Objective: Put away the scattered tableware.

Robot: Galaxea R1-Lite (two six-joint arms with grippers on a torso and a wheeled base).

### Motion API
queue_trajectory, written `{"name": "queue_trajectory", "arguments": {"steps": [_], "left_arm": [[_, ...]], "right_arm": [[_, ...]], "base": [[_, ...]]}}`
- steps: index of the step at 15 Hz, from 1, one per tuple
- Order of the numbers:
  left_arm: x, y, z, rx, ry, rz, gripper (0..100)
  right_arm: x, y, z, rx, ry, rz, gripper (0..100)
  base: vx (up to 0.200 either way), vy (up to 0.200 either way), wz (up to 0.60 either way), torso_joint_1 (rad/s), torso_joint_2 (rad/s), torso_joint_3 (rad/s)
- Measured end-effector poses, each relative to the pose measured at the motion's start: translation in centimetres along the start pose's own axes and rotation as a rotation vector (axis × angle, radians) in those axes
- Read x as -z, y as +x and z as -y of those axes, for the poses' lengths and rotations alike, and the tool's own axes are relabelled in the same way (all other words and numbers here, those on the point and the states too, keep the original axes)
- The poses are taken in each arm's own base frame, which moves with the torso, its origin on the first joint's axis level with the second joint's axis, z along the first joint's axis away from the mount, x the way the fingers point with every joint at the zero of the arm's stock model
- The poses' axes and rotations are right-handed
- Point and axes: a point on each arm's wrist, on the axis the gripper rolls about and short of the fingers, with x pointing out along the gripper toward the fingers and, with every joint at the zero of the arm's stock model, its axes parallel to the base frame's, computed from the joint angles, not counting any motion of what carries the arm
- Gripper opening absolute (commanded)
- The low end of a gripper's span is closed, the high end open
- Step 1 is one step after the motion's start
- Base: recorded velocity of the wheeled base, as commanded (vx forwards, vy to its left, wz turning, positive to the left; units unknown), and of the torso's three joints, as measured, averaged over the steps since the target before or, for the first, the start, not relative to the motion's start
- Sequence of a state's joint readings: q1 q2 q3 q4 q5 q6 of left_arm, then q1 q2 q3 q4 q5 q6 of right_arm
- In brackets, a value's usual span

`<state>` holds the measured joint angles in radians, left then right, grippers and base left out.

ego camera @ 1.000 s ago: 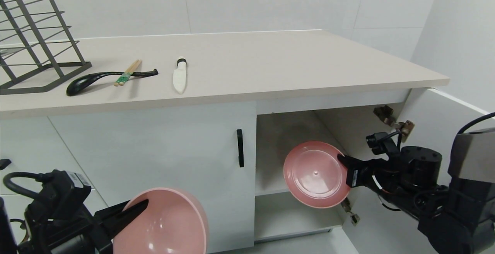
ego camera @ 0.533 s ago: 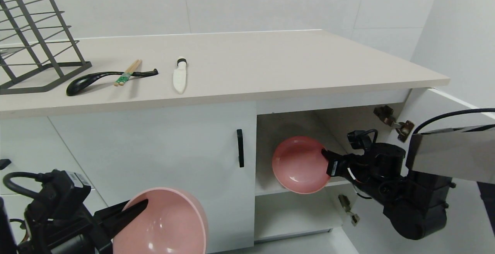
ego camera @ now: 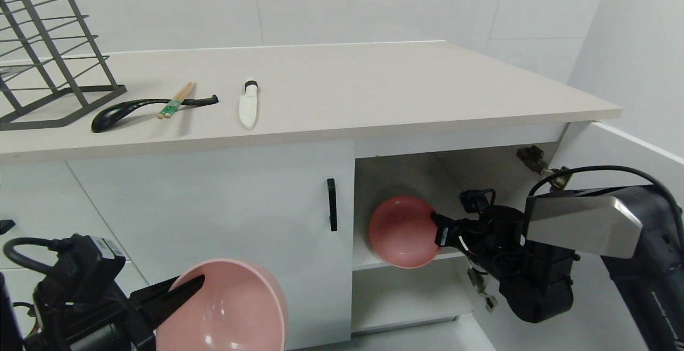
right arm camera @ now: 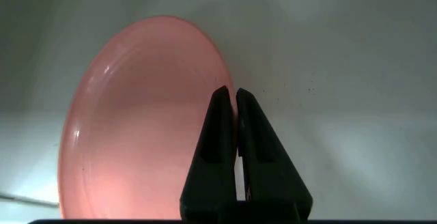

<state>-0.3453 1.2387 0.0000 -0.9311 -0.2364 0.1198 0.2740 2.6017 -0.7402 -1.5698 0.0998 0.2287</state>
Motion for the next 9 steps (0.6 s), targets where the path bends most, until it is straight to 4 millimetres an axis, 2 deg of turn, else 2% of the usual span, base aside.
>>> {"name": "queue_trajectory", "arguments": {"steps": [3, 9], "left_arm": [[0.0, 0.0, 0.0, 0.001, 0.0, -0.001, 0], [0.1, 0.1, 0.0, 0.001, -0.001, -0.006, 0]], "right_arm": [[0.1, 1.8, 0.3, 0.022, 0.065, 0.052, 0], [0.3, 4.3, 0.6, 0.021, 0.073, 0.102, 0]], "base": [[0.0, 0.0, 0.0, 0.0, 0.0, 0.0], [0.0, 0.0, 0.0, 0.0, 0.0, 0.0]]}}
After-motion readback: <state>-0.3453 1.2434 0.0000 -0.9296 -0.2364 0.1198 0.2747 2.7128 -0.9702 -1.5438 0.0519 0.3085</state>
